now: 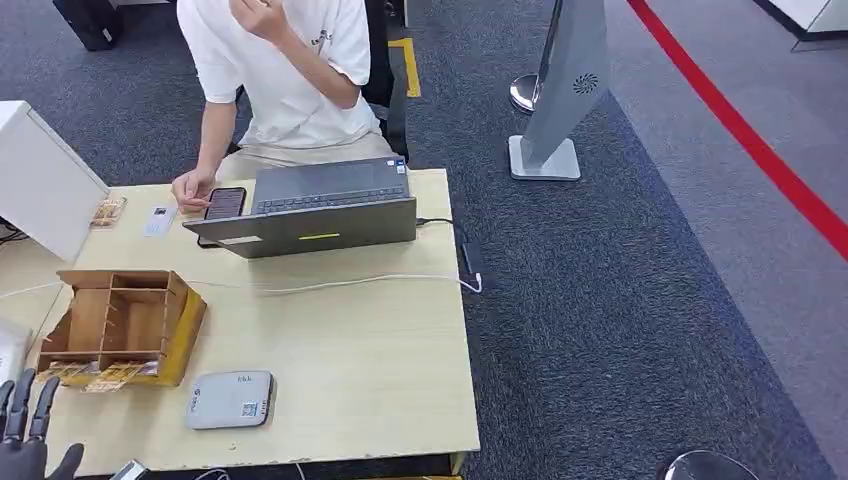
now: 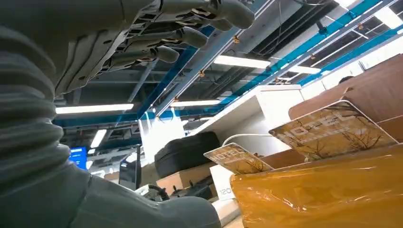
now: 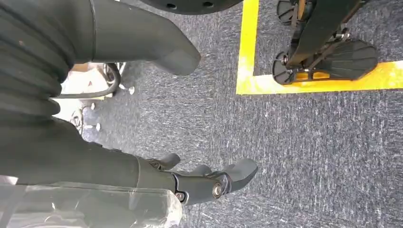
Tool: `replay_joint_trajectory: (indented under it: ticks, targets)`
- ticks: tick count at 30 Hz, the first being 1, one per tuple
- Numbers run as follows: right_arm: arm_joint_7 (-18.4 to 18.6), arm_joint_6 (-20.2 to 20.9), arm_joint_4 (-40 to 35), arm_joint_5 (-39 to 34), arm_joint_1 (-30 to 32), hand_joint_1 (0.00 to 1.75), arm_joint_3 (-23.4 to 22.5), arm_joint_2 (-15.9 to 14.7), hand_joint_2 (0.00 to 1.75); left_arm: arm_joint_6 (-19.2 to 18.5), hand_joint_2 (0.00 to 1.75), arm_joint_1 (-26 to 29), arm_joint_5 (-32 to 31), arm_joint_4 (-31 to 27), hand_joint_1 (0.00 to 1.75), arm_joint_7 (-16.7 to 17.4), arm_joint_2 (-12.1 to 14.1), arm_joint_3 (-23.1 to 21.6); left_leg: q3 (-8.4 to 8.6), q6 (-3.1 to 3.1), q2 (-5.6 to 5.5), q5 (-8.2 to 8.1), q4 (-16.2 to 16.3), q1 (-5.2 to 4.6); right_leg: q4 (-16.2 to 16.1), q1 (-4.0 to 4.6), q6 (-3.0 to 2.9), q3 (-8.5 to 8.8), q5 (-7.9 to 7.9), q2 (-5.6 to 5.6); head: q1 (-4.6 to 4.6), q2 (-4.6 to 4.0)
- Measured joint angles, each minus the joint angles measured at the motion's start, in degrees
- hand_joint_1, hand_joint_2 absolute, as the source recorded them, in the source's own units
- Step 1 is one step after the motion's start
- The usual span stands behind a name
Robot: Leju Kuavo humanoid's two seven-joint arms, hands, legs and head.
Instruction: Pass the card to the sensor for recognition and then transmit it.
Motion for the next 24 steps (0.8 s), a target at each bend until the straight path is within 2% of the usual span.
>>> replay_joint_trajectory:
  ticks: [8,13,24]
  targets:
    - [0.1,0.1,0.0,1.6,-0.2,0.00,0.0,-0.1,1.75,0.0,1.75,-2.8,-0.7,1.0,0.00,-0.1,0.3,-1.6,0.04,0.00,0.01,0.00,0.0,0.00,0.0,0.00,0.00,0.00,0.00,0.00,-0.02,0.00]
    - [0.1,0.1,0.0,1.9,-0.2,0.00,0.0,-0.1,1.75,0.0,1.75,-3.8,-1.1,1.0,0.00,-0.1,-0.5,-4.4,0.04,0.00,0.01,0.00,0.0,0.00,0.0,0.00,0.00,0.02,0.01,0.01,0.02,0.00]
    - [0.3,0.2,0.0,2.6,-0.3,0.00,0.0,-0.1,1.75,0.0,1.75,-4.3,-2.1,1.0,0.00,-0.1,-2.0,-7.4,0.05,0.00,0.02,0.00,0.0,-0.01,0.0,-0.01,0.00,0.01,0.00,0.02,0.00,0.00]
